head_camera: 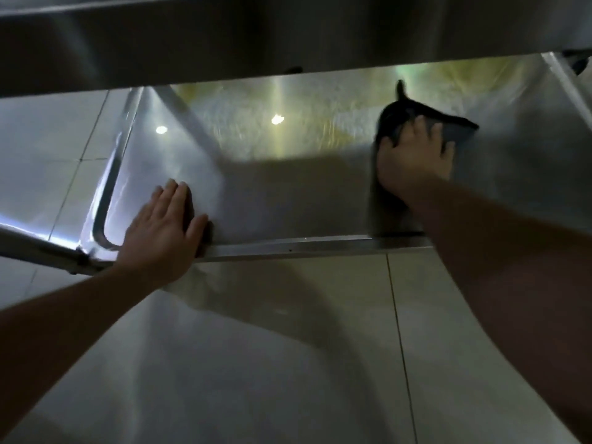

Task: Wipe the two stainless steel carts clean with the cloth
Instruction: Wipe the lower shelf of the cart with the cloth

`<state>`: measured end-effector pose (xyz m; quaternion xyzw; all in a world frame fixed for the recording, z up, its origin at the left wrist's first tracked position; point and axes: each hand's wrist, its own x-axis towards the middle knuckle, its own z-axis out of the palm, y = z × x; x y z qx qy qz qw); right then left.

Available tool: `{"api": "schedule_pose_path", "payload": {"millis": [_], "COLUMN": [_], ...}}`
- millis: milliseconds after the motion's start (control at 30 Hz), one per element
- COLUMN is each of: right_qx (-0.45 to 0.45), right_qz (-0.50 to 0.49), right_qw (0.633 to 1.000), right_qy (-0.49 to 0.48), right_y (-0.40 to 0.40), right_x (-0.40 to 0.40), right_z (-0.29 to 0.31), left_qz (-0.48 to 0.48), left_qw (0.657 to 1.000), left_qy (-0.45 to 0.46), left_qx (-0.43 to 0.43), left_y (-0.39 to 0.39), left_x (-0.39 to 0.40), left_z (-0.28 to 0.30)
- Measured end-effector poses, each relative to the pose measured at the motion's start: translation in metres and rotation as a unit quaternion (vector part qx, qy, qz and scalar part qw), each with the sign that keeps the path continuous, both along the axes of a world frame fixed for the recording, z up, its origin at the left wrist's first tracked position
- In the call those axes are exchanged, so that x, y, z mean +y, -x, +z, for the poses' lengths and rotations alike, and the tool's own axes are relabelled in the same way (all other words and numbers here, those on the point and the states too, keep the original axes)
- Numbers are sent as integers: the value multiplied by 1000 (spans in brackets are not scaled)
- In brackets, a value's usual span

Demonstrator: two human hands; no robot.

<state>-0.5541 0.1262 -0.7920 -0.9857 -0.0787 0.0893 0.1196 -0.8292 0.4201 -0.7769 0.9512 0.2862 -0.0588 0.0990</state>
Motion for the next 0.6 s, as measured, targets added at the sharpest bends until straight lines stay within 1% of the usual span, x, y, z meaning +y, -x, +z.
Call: {"api": "schedule_pose_path", "payload": {"millis": [100,200,267,333,400,433,500,567,600], "right_qx": [-1,-10,-12,-16,-39,-52,-63,-41,-32], "right_qz": [92,221,272,287,251,209,92,-19,-56], "right_qw": [996,975,962,957,967,976,993,999,998], "right_qy": [-5,-29,-32,-32,-26,-23,-25,-25,-25], "right_y": [41,82,87,78,60,48,27,19,20], "right_x": [75,135,146,134,108,91,58,41,44], "right_z": [0,1,1,-2,-7,-10,-13,-14,-15], "left_qz": [-6,-8,-12,-20,-25,-23,-3,25,33], "left_qw": [1000,999,999,999,999,998,998,998,998], "left_qy": [-12,-8,-6,1,24,30,12,-7,-11], "left_qx": [-25,-35,-37,-35,-40,-50,-66,-63,-61], "left_y": [1,1,1,3,4,5,9,12,12], "left_x": [0,4,3,5,12,17,27,32,34], "left_z": [-6,-5,-6,-7,-8,-8,-10,-15,-19]}}
